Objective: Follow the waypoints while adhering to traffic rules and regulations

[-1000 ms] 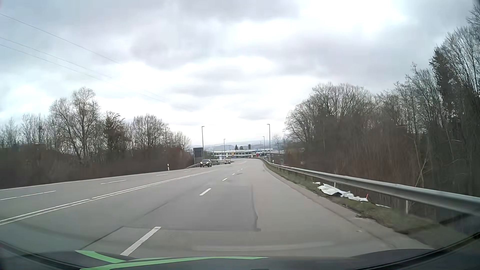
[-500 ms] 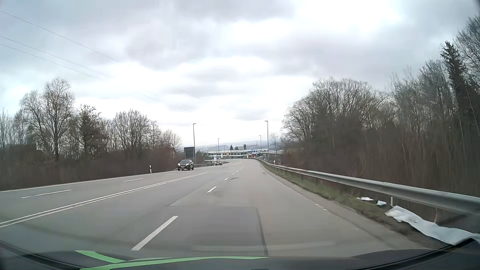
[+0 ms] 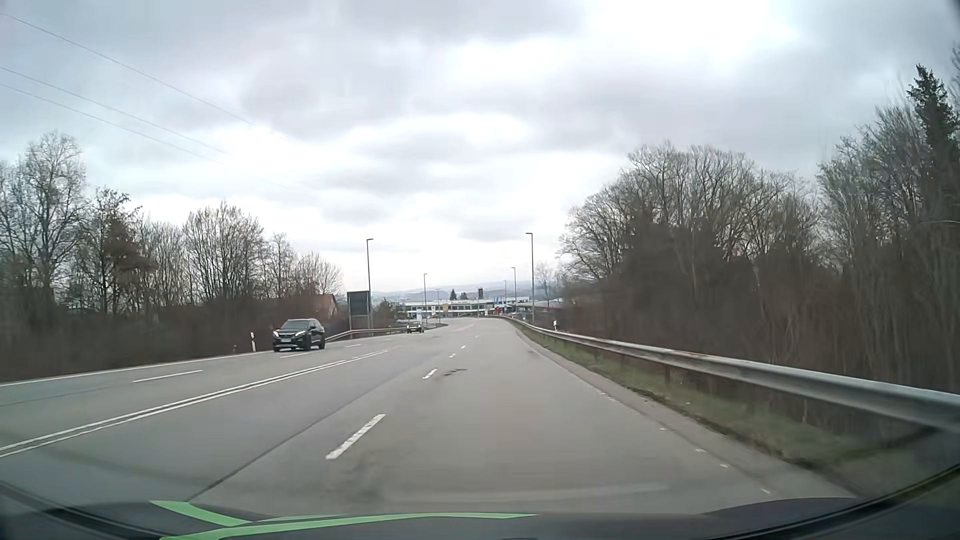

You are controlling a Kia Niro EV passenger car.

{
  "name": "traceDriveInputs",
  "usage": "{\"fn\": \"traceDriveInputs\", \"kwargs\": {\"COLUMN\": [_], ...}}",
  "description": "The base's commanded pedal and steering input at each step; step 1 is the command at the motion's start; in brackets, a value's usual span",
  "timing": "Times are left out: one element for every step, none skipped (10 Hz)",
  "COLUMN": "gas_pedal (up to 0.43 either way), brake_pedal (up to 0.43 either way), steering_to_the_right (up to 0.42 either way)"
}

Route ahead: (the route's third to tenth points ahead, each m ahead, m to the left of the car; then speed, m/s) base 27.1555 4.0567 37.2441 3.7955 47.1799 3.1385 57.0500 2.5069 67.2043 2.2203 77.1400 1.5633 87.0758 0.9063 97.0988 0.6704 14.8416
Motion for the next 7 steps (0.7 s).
{"fn": "traceDriveInputs", "kwargs": {"gas_pedal": [0.02,0.02,0.02,0.02,0.02,0.02,0.02], "brake_pedal": [0.0,0.0,0.0,0.0,0.0,0.0,0.0], "steering_to_the_right": [0.008,0.007,0.006,0.006,0.004,0.003,0.002]}}
